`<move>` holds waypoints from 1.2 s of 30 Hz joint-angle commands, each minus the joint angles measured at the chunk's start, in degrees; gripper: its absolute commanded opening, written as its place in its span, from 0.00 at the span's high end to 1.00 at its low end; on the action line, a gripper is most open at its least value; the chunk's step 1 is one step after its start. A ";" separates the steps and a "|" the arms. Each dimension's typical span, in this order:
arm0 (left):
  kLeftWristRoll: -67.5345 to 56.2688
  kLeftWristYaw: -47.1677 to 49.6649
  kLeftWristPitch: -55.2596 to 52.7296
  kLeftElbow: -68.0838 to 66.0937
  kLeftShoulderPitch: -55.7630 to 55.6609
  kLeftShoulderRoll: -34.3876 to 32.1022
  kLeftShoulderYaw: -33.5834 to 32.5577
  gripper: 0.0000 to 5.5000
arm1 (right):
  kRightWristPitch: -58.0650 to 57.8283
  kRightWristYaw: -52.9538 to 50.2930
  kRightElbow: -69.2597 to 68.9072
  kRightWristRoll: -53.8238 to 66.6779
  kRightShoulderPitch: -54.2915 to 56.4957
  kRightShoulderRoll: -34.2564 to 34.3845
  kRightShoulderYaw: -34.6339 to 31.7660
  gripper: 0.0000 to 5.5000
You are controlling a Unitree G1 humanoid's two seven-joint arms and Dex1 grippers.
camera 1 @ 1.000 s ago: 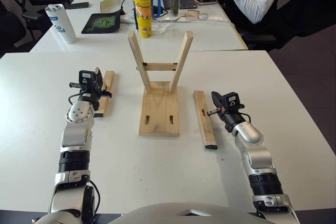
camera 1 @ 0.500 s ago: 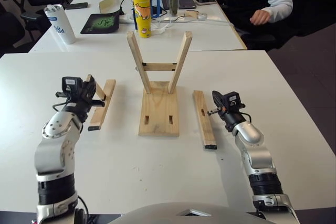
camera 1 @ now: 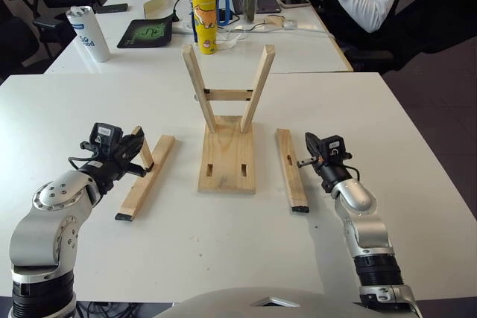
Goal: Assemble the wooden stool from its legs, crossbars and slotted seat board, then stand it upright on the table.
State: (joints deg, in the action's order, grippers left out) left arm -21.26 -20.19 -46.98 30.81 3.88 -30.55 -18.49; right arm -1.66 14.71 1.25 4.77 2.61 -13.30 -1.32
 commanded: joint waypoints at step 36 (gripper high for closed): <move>-13.91 7.41 4.30 -3.17 -22.41 -3.43 -11.35 0.74 | -0.46 -0.24 1.22 -0.36 1.42 -0.21 -0.47 1.00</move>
State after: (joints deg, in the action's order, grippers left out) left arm -34.83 -13.09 -40.94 31.01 -14.14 -30.68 -29.29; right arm -1.84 14.74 2.46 4.81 3.46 -13.70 -1.76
